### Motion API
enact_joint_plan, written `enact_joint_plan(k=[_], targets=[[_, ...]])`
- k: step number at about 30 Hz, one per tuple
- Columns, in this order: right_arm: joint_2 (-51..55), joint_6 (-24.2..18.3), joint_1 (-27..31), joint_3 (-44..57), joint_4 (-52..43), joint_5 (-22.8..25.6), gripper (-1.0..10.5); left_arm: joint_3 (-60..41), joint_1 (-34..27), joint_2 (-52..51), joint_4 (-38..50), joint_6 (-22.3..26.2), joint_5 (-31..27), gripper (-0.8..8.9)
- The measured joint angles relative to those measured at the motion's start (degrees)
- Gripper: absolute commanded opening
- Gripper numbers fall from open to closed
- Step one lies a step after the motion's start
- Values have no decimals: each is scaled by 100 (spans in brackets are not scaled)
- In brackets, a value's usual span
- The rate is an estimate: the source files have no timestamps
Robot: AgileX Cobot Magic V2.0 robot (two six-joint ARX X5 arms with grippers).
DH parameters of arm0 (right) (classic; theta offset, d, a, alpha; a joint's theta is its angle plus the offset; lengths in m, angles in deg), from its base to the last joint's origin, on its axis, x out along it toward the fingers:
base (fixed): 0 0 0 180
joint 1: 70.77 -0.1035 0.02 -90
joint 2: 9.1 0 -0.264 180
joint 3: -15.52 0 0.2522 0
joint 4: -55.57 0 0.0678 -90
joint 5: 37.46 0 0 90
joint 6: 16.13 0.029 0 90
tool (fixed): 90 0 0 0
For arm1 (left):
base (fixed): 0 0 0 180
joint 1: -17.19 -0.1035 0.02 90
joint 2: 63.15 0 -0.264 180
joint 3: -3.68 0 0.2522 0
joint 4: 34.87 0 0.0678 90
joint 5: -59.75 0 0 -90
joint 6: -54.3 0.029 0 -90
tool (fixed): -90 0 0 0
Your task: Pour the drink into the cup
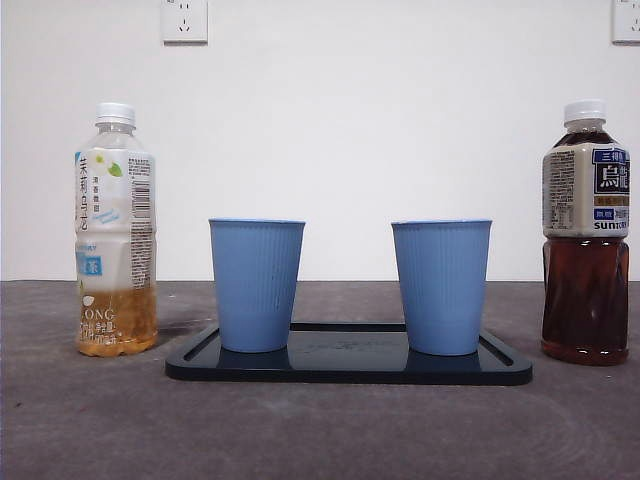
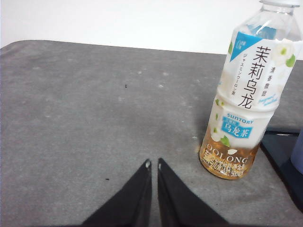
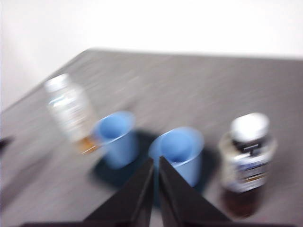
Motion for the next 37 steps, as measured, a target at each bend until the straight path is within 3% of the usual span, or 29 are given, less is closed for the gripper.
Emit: enact_joint_plan(k=[5, 8, 11, 17, 24, 30, 37], targets=[[817, -380, 1025, 1598, -1596, 229, 14, 0, 0, 0, 0, 0, 2, 20], [1456, -643, 1458, 2686, -2240, 704, 14, 0, 0, 0, 0, 0, 0, 20], [1902, -870, 1534, 3580, -2391, 1198, 14, 0, 0, 0, 0, 0, 0, 20], [2577, -1110, 1587, 4905, -2634, 1176, 14, 0, 0, 0, 0, 0, 0, 20], [2848, -1268, 1587, 5455, -3261, 905, 14, 0, 0, 0, 0, 0, 0, 20], [2855, -1602, 1587, 5458, -3263, 905, 14, 0, 0, 0, 0, 0, 0, 20], [2855, -1707, 1587, 5466, -3300, 905, 14, 0, 0, 0, 0, 0, 0, 20]])
